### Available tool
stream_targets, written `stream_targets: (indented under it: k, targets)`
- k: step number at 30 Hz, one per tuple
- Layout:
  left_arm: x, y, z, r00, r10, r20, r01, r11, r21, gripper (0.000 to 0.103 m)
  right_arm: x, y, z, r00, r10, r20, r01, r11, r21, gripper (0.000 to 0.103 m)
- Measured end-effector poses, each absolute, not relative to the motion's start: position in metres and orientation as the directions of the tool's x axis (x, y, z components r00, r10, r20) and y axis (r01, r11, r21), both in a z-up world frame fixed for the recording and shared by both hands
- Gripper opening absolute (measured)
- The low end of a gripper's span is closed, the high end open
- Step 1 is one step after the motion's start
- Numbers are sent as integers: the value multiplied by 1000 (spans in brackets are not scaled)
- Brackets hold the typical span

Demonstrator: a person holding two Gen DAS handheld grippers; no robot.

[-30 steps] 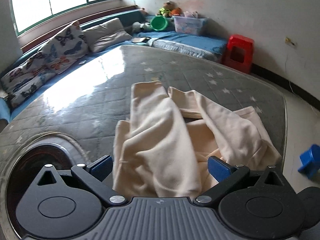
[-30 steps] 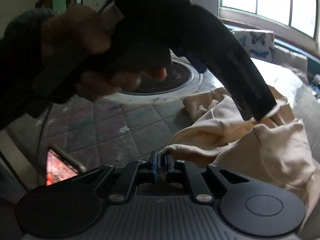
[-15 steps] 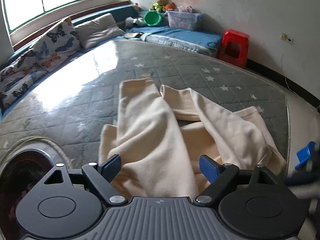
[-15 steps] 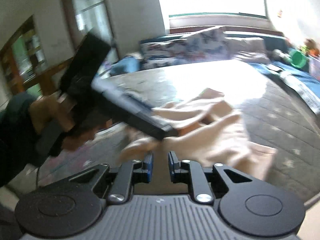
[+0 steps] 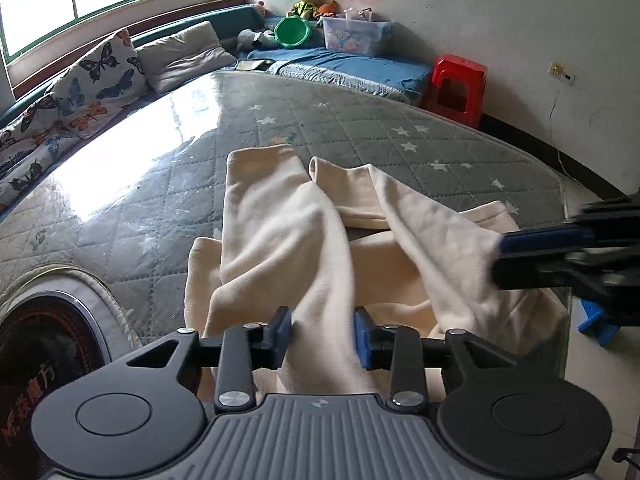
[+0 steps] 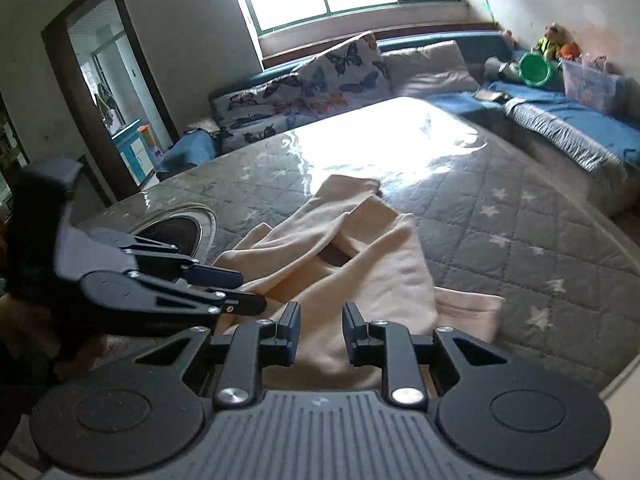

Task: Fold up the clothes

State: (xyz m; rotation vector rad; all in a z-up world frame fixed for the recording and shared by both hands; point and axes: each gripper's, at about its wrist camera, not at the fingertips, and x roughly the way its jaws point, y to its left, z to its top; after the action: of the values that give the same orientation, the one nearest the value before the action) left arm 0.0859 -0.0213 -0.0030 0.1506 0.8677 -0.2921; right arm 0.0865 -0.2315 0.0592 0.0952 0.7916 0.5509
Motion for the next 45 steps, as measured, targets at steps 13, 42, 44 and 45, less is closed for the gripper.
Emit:
stream_targets:
  k: [13,42,44,45]
  targets:
    - [81,-21,-3,613,-217,-759,340,940,6,24,127,-177,39,505,384,-772,-435,887,156,34]
    - [102,29,13,626,-236,-744,218,968,-124,6,105,-201,83,622,385,-682,-481,875,55,3]
    - [94,45,24,660,-209,-722,188,976,-111,5,105,-196,95,645,396,-654,-493,869,40,3]
    - [90,53,29,676,-190,-712,168,981,-101,5,105,-194,102,653,403,-641,-499,866,36,3]
